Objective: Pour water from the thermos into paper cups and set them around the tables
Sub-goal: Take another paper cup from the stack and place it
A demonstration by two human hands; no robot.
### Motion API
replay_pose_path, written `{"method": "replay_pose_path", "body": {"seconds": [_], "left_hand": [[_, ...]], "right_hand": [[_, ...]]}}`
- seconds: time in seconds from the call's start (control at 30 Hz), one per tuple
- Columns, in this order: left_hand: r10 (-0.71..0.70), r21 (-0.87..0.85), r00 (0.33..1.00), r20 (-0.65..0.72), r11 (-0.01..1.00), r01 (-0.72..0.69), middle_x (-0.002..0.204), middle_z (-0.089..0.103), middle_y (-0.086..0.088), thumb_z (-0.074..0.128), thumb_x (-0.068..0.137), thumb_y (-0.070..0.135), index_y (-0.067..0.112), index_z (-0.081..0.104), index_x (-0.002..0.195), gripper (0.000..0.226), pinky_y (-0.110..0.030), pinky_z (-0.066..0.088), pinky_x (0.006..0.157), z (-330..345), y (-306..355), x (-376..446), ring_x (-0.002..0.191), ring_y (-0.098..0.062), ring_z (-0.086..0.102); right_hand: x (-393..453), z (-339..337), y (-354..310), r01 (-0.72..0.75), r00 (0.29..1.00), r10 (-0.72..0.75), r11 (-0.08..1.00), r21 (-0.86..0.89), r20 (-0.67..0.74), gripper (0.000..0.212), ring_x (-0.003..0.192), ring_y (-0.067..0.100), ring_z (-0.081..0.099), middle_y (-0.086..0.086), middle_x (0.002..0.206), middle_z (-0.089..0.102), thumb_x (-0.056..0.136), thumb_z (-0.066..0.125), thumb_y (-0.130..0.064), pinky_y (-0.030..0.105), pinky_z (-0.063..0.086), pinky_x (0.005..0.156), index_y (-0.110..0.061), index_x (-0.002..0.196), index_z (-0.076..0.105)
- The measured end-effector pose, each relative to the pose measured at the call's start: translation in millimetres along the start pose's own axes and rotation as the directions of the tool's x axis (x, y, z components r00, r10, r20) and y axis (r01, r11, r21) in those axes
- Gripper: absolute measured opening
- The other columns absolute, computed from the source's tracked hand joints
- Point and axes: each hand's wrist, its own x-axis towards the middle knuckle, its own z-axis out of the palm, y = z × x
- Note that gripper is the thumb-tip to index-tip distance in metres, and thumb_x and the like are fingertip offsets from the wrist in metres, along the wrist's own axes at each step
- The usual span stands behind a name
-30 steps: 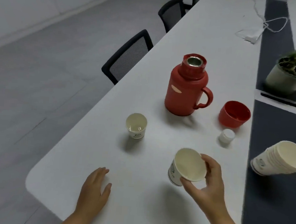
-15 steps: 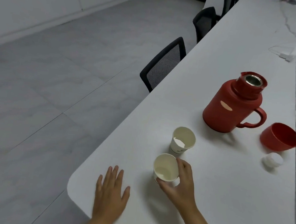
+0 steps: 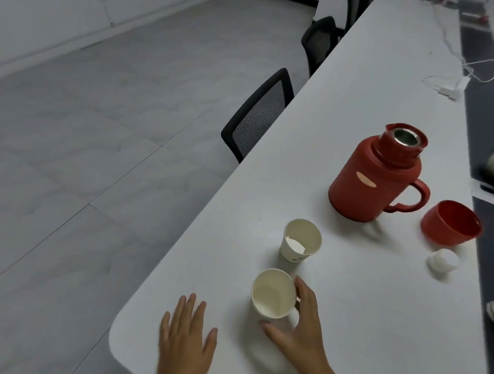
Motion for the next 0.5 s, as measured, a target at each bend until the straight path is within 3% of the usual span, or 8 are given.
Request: {"method": "replay_pose_path", "body": {"seconds": [0.1, 0.17, 0.27, 0.37, 0.5], "left_hand": [[-0.027, -0.187, 0.997, -0.073, 0.982, 0.012, 0.161, 0.052, -0.004, 0.031, 0.107, 0.069, 0.016, 0.065, 0.145, 0.073, -0.055, 0.040, 0.117, 7, -17, 18, 0.147, -0.035, 0.051], [-0.021, -0.304, 0.989, -0.145, 0.952, -0.024, 0.162, 0.049, 0.003, 0.045, 0.107, 0.060, 0.021, 0.062, 0.148, 0.059, -0.055, 0.048, 0.114, -11, -6, 44, 0.148, -0.026, 0.048], [0.065, -0.401, 0.983, -0.170, 0.907, -0.129, 0.164, 0.042, 0.014, 0.064, 0.107, 0.036, 0.029, 0.056, 0.153, 0.047, -0.045, 0.048, 0.118, -48, 40, 100, 0.151, -0.009, 0.041], [0.203, -0.429, 0.961, -0.187, 0.863, -0.266, 0.161, 0.043, 0.016, 0.069, 0.105, 0.038, 0.030, 0.053, 0.155, 0.054, -0.034, 0.046, 0.117, -73, 105, 164, 0.148, -0.001, 0.040], [0.319, -0.557, 0.947, -0.050, 0.778, -0.291, 0.158, 0.040, 0.024, 0.080, 0.094, 0.049, 0.034, 0.044, 0.159, 0.076, -0.028, 0.039, 0.119, -88, 199, 240, 0.146, 0.007, 0.037]], "right_hand": [[-11, -24, 7, 0.057, 0.998, -0.057, 0.998, 0.001, -0.016, 0.114, 0.139, 0.013, 0.057, -0.010, 0.155, 0.049, 0.066, 0.103, -0.020, 0.028, 0.053, 0.110, -0.013, 0.160, 0.039], [-11, -48, 12, 0.058, 0.993, -0.062, 0.997, -0.042, -0.097, 0.104, 0.135, 0.015, 0.060, -0.008, 0.152, 0.051, 0.069, 0.101, -0.014, 0.028, 0.055, 0.106, -0.016, 0.157, 0.044], [5, -89, 12, 0.074, 0.962, -0.099, 0.991, -0.109, -0.254, 0.075, 0.128, 0.016, 0.063, -0.011, 0.142, 0.058, 0.083, 0.088, -0.015, 0.025, 0.056, 0.103, -0.038, 0.146, 0.055], [43, -130, 11, 0.054, 0.917, -0.113, 0.985, -0.162, -0.382, 0.058, 0.124, 0.015, 0.063, -0.016, 0.135, 0.062, 0.093, 0.076, -0.010, 0.020, 0.053, 0.103, -0.050, 0.133, 0.061], [114, -177, 12, -0.033, 0.865, -0.015, 0.996, -0.086, -0.502, 0.046, 0.127, 0.007, 0.060, -0.022, 0.134, 0.060, 0.099, 0.073, -0.004, 0.040, 0.054, 0.110, -0.035, 0.132, 0.064]]}}
